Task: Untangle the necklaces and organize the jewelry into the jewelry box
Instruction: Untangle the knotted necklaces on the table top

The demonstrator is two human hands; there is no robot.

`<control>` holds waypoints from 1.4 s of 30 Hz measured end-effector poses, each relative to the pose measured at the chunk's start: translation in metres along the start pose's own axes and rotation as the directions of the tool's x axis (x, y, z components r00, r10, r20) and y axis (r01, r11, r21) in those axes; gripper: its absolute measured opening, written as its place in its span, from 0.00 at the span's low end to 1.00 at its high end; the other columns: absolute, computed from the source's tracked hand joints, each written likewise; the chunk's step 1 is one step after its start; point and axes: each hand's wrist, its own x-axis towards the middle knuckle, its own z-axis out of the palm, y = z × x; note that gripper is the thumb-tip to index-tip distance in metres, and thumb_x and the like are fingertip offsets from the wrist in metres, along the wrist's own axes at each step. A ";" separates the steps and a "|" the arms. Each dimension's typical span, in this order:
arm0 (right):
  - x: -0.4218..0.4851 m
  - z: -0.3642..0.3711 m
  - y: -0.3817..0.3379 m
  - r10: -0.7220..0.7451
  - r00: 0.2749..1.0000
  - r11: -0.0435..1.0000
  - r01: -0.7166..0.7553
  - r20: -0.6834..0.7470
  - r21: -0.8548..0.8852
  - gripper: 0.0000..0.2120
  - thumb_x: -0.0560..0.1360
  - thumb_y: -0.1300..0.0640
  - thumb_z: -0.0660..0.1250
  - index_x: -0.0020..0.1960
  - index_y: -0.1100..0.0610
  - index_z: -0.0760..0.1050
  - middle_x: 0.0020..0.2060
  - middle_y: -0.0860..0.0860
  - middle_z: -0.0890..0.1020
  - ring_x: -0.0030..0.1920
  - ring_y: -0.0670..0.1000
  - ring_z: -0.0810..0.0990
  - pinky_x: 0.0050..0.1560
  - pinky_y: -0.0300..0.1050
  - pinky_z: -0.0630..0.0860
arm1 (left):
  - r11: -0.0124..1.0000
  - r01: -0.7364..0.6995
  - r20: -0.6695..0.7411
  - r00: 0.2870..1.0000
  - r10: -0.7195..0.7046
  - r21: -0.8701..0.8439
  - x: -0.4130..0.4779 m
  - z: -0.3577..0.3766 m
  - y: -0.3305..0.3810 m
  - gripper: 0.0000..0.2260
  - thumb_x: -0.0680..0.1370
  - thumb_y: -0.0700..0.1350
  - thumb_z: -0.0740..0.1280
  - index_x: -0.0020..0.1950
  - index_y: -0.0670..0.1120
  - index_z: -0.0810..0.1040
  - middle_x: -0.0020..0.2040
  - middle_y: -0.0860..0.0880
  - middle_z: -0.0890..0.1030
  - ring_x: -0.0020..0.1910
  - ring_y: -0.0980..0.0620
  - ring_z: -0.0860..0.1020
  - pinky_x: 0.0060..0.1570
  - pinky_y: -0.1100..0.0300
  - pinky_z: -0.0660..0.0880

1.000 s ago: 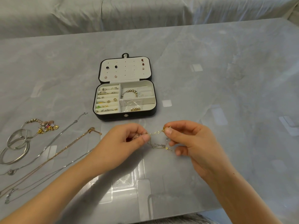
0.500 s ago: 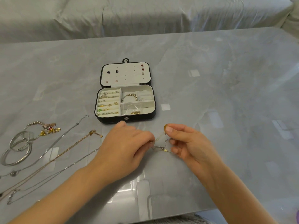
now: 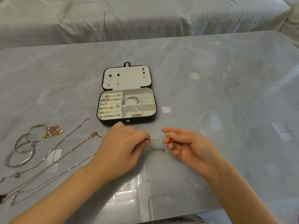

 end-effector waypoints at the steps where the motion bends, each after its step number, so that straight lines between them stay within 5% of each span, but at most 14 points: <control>1: -0.002 -0.001 -0.001 0.012 1.000 1.000 -0.012 0.015 0.014 0.08 0.70 0.66 0.64 0.49 0.64 0.77 0.31 0.56 0.81 0.26 0.46 0.77 0.24 0.34 0.73 | 0.999 0.034 -0.002 0.999 -0.034 -0.037 0.000 0.000 0.000 0.09 0.76 0.49 0.58 0.40 0.52 0.76 0.27 0.59 0.70 0.28 0.58 0.68 0.34 0.62 0.63; 7: -0.008 -0.008 0.001 -0.036 0.998 0.991 0.043 0.060 -0.127 0.11 0.66 0.61 0.66 0.47 0.63 0.77 0.36 0.59 0.84 0.31 0.50 0.82 0.27 0.37 0.76 | 0.798 0.317 0.040 0.937 -0.346 -0.514 0.005 -0.005 0.011 0.05 0.72 0.52 0.64 0.38 0.54 0.77 0.29 0.49 0.73 0.29 0.56 0.70 0.32 0.68 0.66; 12: -0.007 -0.004 0.008 -0.063 0.993 0.981 0.080 0.096 -0.179 0.10 0.68 0.66 0.68 0.49 0.64 0.76 0.40 0.60 0.84 0.37 0.51 0.83 0.31 0.37 0.77 | 0.618 0.325 0.138 0.934 -0.330 -0.716 0.010 -0.010 0.015 0.07 0.69 0.51 0.66 0.39 0.49 0.77 0.31 0.44 0.74 0.31 0.55 0.70 0.34 0.67 0.67; 16: 0.000 0.006 0.016 -0.220 0.975 0.905 0.220 0.042 -0.363 0.03 0.72 0.68 0.67 0.44 0.62 0.77 0.33 0.55 0.82 0.29 0.47 0.78 0.27 0.36 0.73 | 0.514 0.373 0.257 0.924 -0.284 -0.773 0.014 -0.011 0.014 0.08 0.66 0.53 0.68 0.36 0.49 0.79 0.33 0.42 0.76 0.35 0.53 0.73 0.39 0.66 0.70; 20: 0.007 0.011 0.018 -0.461 0.881 0.643 0.417 0.111 -0.643 0.12 0.73 0.67 0.66 0.49 0.51 0.79 0.41 0.48 0.81 0.36 0.43 0.75 0.37 0.34 0.73 | 0.391 0.453 0.374 0.889 -0.263 -0.802 0.017 -0.017 0.013 0.06 0.69 0.46 0.65 0.33 0.51 0.80 0.32 0.52 0.78 0.34 0.60 0.75 0.39 0.70 0.71; 26: 0.008 0.009 0.014 -0.319 0.889 0.628 0.458 0.329 -0.629 0.09 0.76 0.61 0.64 0.49 0.49 0.80 0.44 0.46 0.83 0.47 0.44 0.79 0.52 0.35 0.74 | 0.295 0.543 0.486 0.838 -0.247 -0.786 0.014 -0.023 0.007 0.07 0.71 0.47 0.64 0.35 0.48 0.79 0.28 0.52 0.67 0.28 0.58 0.64 0.36 0.64 0.62; 33: 0.011 0.006 0.012 -0.316 0.903 0.662 0.429 0.290 -0.615 0.06 0.73 0.64 0.69 0.45 0.55 0.82 0.41 0.53 0.85 0.42 0.47 0.82 0.48 0.39 0.78 | 0.322 0.563 0.513 0.826 -0.232 -0.761 0.010 -0.026 0.006 0.09 0.71 0.48 0.63 0.32 0.49 0.78 0.27 0.53 0.66 0.28 0.57 0.61 0.34 0.63 0.60; 37: 0.012 0.002 0.009 -0.287 0.931 0.688 0.363 0.225 -0.628 0.06 0.71 0.65 0.70 0.47 0.57 0.82 0.38 0.56 0.84 0.39 0.54 0.83 0.41 0.41 0.81 | 0.356 0.554 0.444 0.826 -0.348 -0.752 0.007 -0.020 0.005 0.08 0.71 0.48 0.65 0.32 0.49 0.79 0.27 0.55 0.72 0.29 0.59 0.67 0.35 0.66 0.65; 39: 0.010 0.000 0.007 -0.332 0.920 0.601 0.376 0.209 -0.705 0.07 0.71 0.64 0.71 0.45 0.55 0.82 0.34 0.50 0.84 0.35 0.47 0.82 0.40 0.34 0.78 | 0.408 0.556 0.397 0.820 -0.412 -0.724 0.004 -0.017 0.004 0.07 0.72 0.47 0.68 0.34 0.48 0.80 0.32 0.52 0.79 0.33 0.58 0.73 0.41 0.64 0.68; 42: 0.005 -0.002 0.001 -0.447 0.862 0.327 0.405 0.238 -0.854 0.05 0.72 0.62 0.70 0.44 0.54 0.83 0.33 0.39 0.80 0.38 0.40 0.80 0.42 0.26 0.72 | 0.521 0.575 0.412 0.817 -0.403 -0.631 -0.001 -0.013 0.003 0.07 0.76 0.46 0.68 0.38 0.48 0.81 0.38 0.48 0.83 0.37 0.55 0.76 0.45 0.61 0.70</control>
